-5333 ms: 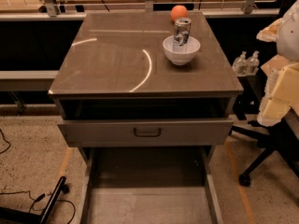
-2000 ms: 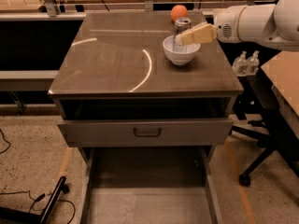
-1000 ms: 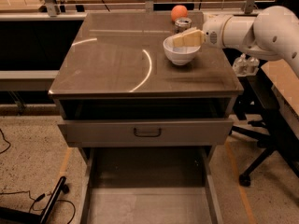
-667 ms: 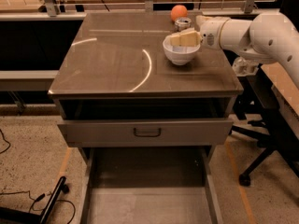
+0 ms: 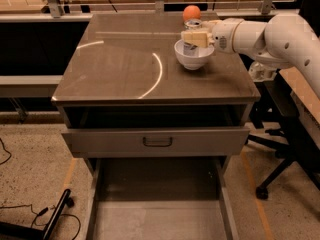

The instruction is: Pick redbull can from white bowl and place on counter

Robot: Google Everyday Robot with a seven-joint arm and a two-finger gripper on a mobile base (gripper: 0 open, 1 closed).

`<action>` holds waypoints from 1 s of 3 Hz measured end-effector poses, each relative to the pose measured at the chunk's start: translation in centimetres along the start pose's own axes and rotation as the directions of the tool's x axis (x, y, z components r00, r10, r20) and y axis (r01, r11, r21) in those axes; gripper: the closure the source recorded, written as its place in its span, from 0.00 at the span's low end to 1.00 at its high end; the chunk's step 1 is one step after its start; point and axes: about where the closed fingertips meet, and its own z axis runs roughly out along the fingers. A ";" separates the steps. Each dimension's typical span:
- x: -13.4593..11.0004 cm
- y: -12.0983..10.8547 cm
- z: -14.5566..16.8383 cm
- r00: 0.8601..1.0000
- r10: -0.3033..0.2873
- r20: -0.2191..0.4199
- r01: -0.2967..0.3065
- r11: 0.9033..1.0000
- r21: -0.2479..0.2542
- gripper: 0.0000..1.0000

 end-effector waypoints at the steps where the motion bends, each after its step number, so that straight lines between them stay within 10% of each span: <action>1: 0.0 0.2 0.3 1.000 0.000 0.000 0.000 1.000 -0.005 0.85; 3: 0.0 0.4 0.5 1.000 0.001 0.000 -0.001 1.000 -0.009 1.00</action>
Offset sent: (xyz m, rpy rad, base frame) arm 0.0002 0.0026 -0.0006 0.0005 0.0010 0.0036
